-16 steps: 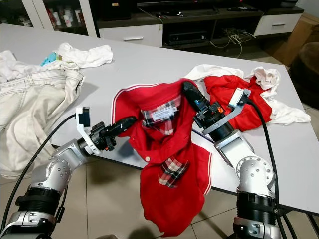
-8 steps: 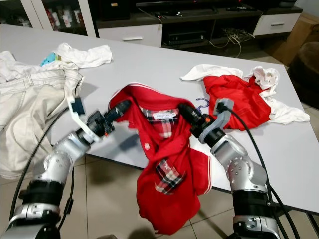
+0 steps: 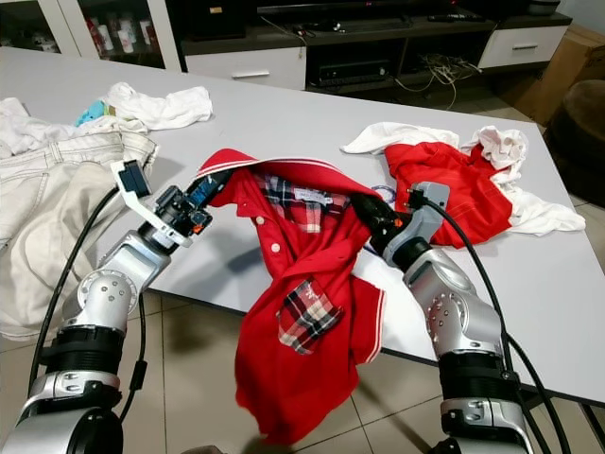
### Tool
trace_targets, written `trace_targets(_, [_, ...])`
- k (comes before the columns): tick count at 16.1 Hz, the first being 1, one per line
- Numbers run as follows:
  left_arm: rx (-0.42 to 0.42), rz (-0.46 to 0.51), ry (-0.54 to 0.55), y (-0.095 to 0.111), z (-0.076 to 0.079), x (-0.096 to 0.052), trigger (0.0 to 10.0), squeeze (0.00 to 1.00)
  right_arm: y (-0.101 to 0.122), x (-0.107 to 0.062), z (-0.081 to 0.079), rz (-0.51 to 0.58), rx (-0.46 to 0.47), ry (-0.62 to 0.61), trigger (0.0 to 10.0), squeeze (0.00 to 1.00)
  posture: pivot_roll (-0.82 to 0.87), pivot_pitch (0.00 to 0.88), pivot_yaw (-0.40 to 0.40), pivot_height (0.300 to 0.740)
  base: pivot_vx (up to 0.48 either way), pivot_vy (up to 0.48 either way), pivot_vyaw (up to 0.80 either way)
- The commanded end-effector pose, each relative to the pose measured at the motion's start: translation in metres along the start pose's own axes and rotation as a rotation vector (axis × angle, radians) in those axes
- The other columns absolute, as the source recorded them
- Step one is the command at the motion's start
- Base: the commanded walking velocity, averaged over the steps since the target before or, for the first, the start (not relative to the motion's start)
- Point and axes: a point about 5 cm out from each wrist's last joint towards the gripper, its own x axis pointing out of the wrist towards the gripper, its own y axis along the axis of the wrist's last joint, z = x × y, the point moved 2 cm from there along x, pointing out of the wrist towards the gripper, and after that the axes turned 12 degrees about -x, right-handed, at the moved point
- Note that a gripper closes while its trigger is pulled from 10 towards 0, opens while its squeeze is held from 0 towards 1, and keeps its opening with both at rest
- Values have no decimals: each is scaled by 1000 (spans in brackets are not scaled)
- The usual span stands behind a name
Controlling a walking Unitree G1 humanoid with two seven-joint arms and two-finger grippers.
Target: Hang hanger
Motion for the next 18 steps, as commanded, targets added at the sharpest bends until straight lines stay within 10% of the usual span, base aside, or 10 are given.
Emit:
trace_targets(1, [7,36,-16,9,4,2,0,0,8,0,-3,34,-17,25,10000,561,-64,0,17,740,0,0,0])
trace_targets(2, [7,35,-13,9,3,1,0,0,12,-2,-12,64,0,96,10000,1000,-64,0,17,740,0,0,0])
trace_targets(7, [5,36,-5,7,2,2,0,0,20,-8,-64,55,-152,401,10000,1000,-67,0,17,740,0,0,0])
trace_targets(8, [4,37,-4,7,2,3,0,0,22,-10,-69,63,-154,433,10000,0,-67,0,16,740,0,0,0])
trace_targets(12, [0,56,3,10,1,3,0,0,27,-20,-72,61,-154,486,10000,0,-66,0,14,740,0,0,0])
trace_targets(18, [0,67,9,11,1,3,0,0,33,-20,-20,26,-219,248,10000,0,-66,0,13,740,0,0,0])
